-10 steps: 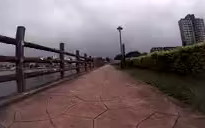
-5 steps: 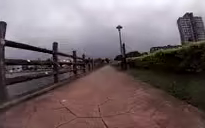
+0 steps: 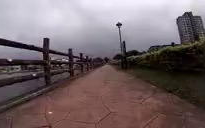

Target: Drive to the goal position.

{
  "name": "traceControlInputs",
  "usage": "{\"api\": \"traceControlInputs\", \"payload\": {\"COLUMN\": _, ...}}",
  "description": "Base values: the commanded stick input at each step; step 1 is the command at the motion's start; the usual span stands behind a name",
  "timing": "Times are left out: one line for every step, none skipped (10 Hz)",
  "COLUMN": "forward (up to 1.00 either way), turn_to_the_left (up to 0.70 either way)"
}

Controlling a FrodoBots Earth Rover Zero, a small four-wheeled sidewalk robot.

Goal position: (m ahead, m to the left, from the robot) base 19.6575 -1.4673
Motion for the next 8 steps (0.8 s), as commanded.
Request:
{"api": "traceControlInputs", "payload": {"forward": 1.00, "turn_to_the_left": 0.00}}
{"api": "traceControlInputs", "payload": {"forward": 1.00, "turn_to_the_left": 0.00}}
{"api": "traceControlInputs", "payload": {"forward": 1.00, "turn_to_the_left": 0.00}}
{"api": "traceControlInputs", "payload": {"forward": 1.00, "turn_to_the_left": 0.00}}
{"api": "traceControlInputs", "payload": {"forward": 1.00, "turn_to_the_left": 0.00}}
{"api": "traceControlInputs", "payload": {"forward": 1.00, "turn_to_the_left": 0.00}}
{"api": "traceControlInputs", "payload": {"forward": 1.00, "turn_to_the_left": 0.00}}
{"api": "traceControlInputs", "payload": {"forward": 1.00, "turn_to_the_left": 0.00}}
